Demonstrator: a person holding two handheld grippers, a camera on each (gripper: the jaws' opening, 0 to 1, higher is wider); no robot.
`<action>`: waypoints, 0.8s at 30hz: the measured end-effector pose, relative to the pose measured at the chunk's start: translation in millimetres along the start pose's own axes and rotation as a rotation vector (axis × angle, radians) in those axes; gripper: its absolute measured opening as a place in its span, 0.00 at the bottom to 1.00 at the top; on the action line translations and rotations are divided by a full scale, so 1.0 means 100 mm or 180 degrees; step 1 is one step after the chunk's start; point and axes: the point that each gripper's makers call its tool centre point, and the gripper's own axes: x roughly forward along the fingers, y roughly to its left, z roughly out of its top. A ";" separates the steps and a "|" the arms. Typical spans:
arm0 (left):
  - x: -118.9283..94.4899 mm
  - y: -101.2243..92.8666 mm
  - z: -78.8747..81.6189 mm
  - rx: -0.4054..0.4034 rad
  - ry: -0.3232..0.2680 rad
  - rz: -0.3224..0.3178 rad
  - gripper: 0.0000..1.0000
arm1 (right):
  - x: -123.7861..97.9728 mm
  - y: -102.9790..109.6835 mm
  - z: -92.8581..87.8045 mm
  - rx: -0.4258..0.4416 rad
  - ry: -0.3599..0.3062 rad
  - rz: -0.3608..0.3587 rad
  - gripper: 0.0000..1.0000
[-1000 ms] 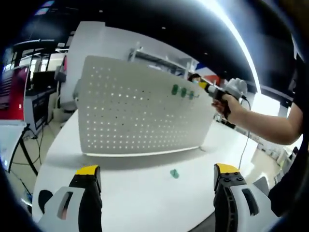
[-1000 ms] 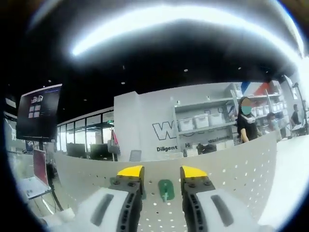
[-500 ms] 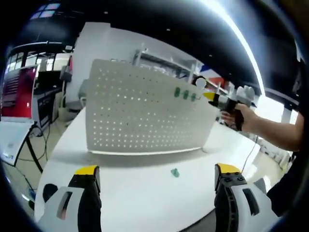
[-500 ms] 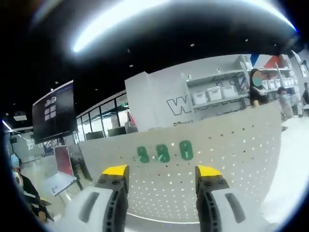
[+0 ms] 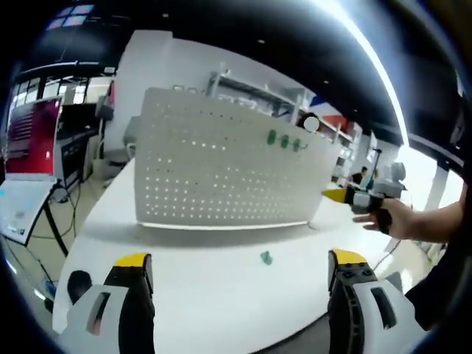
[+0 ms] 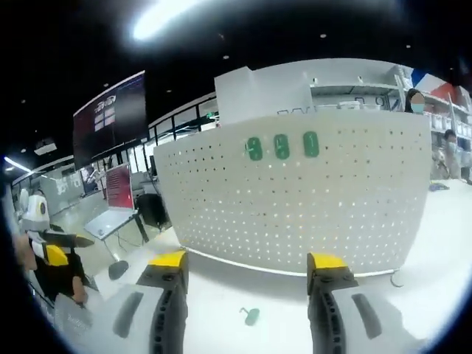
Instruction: Insert the hook assembly into the mounting plate slot until the hook locks in place.
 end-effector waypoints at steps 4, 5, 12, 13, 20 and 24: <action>-0.01 -0.06 -0.04 0.0000 0.0031 -0.0022 1.00 | -0.10 0.06 -0.26 0.0045 0.0147 0.0043 0.62; -0.01 -0.08 -0.05 -0.0029 0.0044 -0.0044 1.00 | -0.13 0.08 -0.30 0.0063 0.0173 0.0046 0.61; 0.02 -0.16 -0.20 -0.0088 0.0180 -0.0097 1.00 | -0.31 0.15 -0.64 0.0106 0.0394 0.0054 0.63; 0.03 -0.17 -0.21 -0.0086 0.0188 -0.0099 1.00 | -0.34 0.16 -0.67 0.0121 0.0424 0.0059 0.63; 0.09 -0.20 -0.32 -0.0111 0.0353 -0.0141 1.00 | -0.49 0.19 -0.88 0.0083 0.0631 0.0104 0.62; 0.12 -0.21 -0.37 -0.0134 0.0430 -0.0152 1.00 | -0.53 0.20 -0.97 0.0087 0.0748 0.0160 0.60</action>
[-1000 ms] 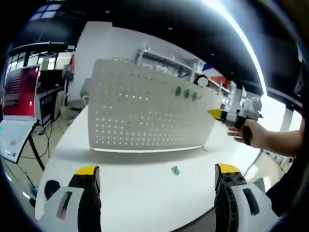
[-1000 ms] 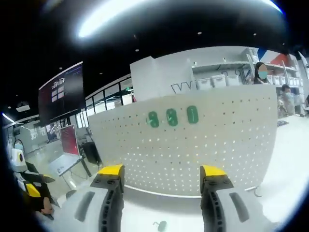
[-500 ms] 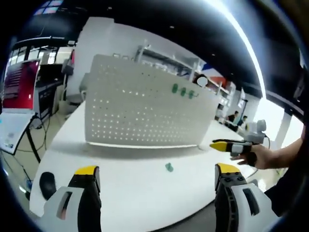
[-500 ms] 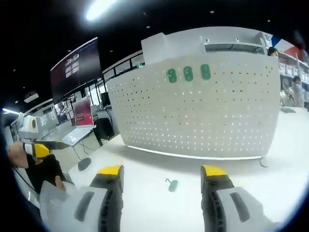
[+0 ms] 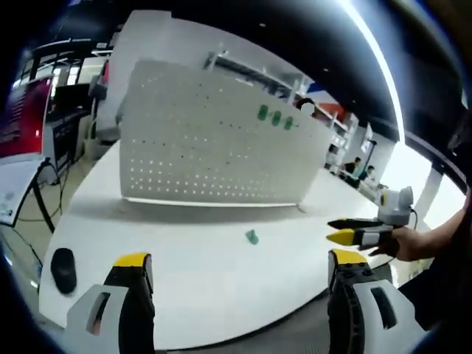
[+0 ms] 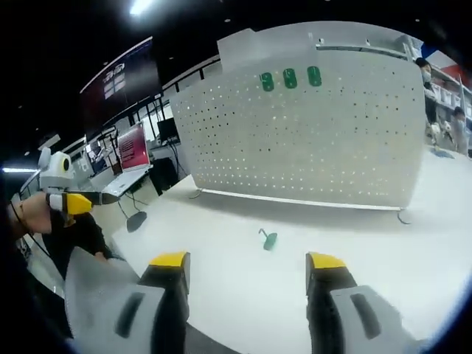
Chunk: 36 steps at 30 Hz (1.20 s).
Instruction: Insert the hook assembly into the mounting plate slot until the hook locks in place.
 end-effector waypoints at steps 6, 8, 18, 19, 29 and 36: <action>0.06 -0.01 -0.04 -0.0034 0.0037 0.0002 1.00 | 0.07 0.02 -0.16 0.0032 0.0212 0.0185 0.49; 0.08 0.00 -0.06 -0.0036 0.0050 0.0020 1.00 | 0.13 0.02 -0.18 0.0023 0.0239 0.0230 0.48; 0.12 0.02 -0.18 -0.0117 0.0164 0.0056 1.00 | 0.59 0.06 -0.35 -0.0315 0.0614 0.0619 0.45; 0.13 0.02 -0.20 -0.0121 0.0188 0.0054 1.00 | 0.65 0.05 -0.34 -0.0327 0.0624 0.0636 0.45; 0.19 0.04 -0.27 -0.0204 0.0241 0.0061 1.00 | 1.32 -0.25 -0.25 -0.0808 0.0832 0.0762 0.35; 0.18 0.12 -0.28 -0.0235 0.0256 0.0123 1.00 | 1.70 -0.43 -0.29 -0.1023 0.0987 0.0776 0.29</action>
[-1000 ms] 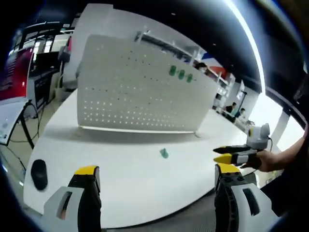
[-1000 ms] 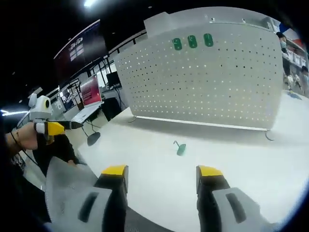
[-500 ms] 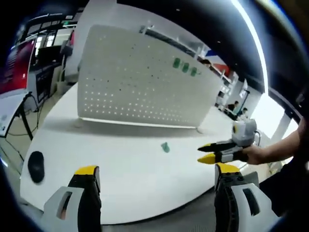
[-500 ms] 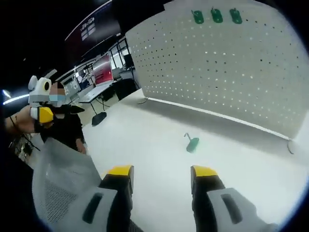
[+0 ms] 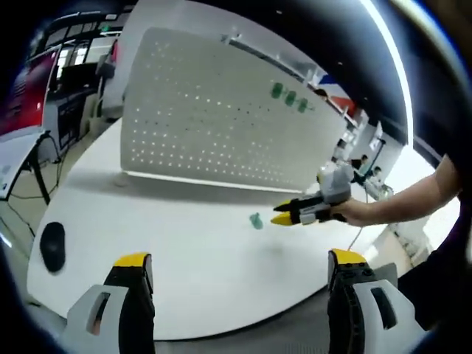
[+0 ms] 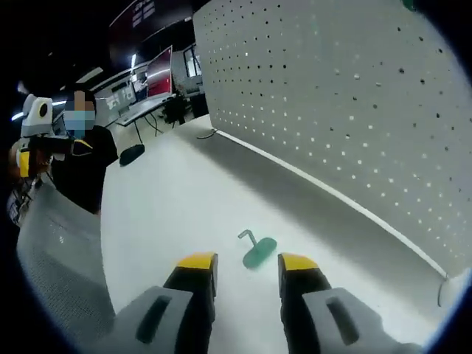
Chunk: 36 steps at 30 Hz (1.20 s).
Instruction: Insert the hook assembly into the mounting plate slot until the hook locks in place.
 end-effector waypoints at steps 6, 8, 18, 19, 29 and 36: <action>-0.01 0.07 -0.03 -0.0033 0.0018 0.0039 1.00 | 0.16 -0.06 0.00 -0.0168 0.0097 0.0046 0.25; -0.01 0.10 -0.03 -0.0047 0.0020 0.0059 1.00 | 0.20 -0.10 -0.01 -0.0111 0.0128 0.0067 0.25; 0.00 0.16 -0.05 -0.0107 0.0032 0.0111 1.00 | 0.42 -0.04 0.16 -0.0239 0.0116 0.0205 0.22; 0.00 0.16 -0.04 -0.0105 0.0023 0.0115 1.00 | 0.45 -0.03 0.18 -0.0274 0.0106 0.0235 0.22; 0.01 0.15 -0.01 -0.0085 0.0031 0.0112 1.00 | 0.57 0.09 0.23 -0.0140 0.0204 0.0460 0.05; -0.01 0.15 -0.01 -0.0068 0.0017 0.0160 1.00 | 0.53 0.09 0.21 0.0028 0.0229 0.0451 0.00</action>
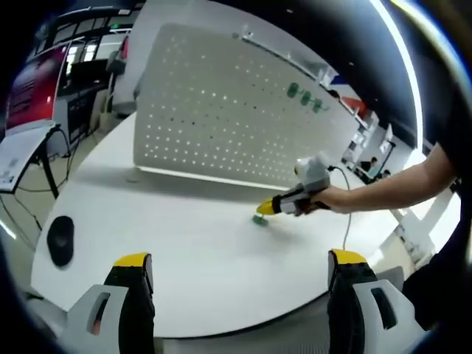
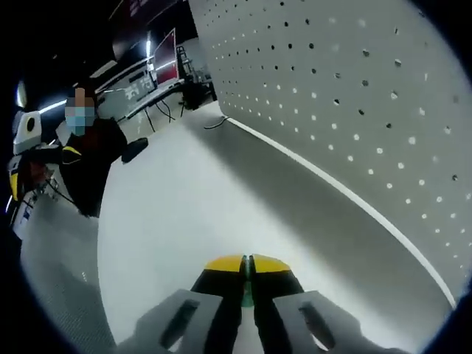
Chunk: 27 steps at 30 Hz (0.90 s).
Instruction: Insert the hook assembly into the mounting plate slot until the hook locks in place.
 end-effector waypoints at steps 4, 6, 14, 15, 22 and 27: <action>0.01 -0.02 0.02 0.0045 0.0000 -0.0011 1.00 | -0.04 -0.03 0.06 0.0407 -0.0147 -0.0014 0.00; 0.01 -0.03 0.06 0.0070 -0.0009 -0.0018 1.00 | -0.08 0.00 0.09 0.0360 -0.0173 -0.0034 0.00; 0.02 -0.08 0.23 0.0172 -0.0098 -0.0041 1.00 | -0.25 0.00 0.26 0.0375 -0.0395 -0.0157 0.00; 0.02 -0.09 0.25 0.0193 -0.0105 -0.0046 1.00 | -0.28 0.01 0.28 0.0374 -0.0426 -0.0165 0.00; 0.03 -0.16 0.30 0.0288 -0.0115 -0.0082 1.00 | -0.56 0.15 0.56 0.0454 -0.0810 -0.0225 0.00; 0.06 -0.18 0.38 0.0260 -0.0131 -0.0083 1.00 | -0.77 0.27 0.77 0.0562 -0.1096 -0.0269 0.00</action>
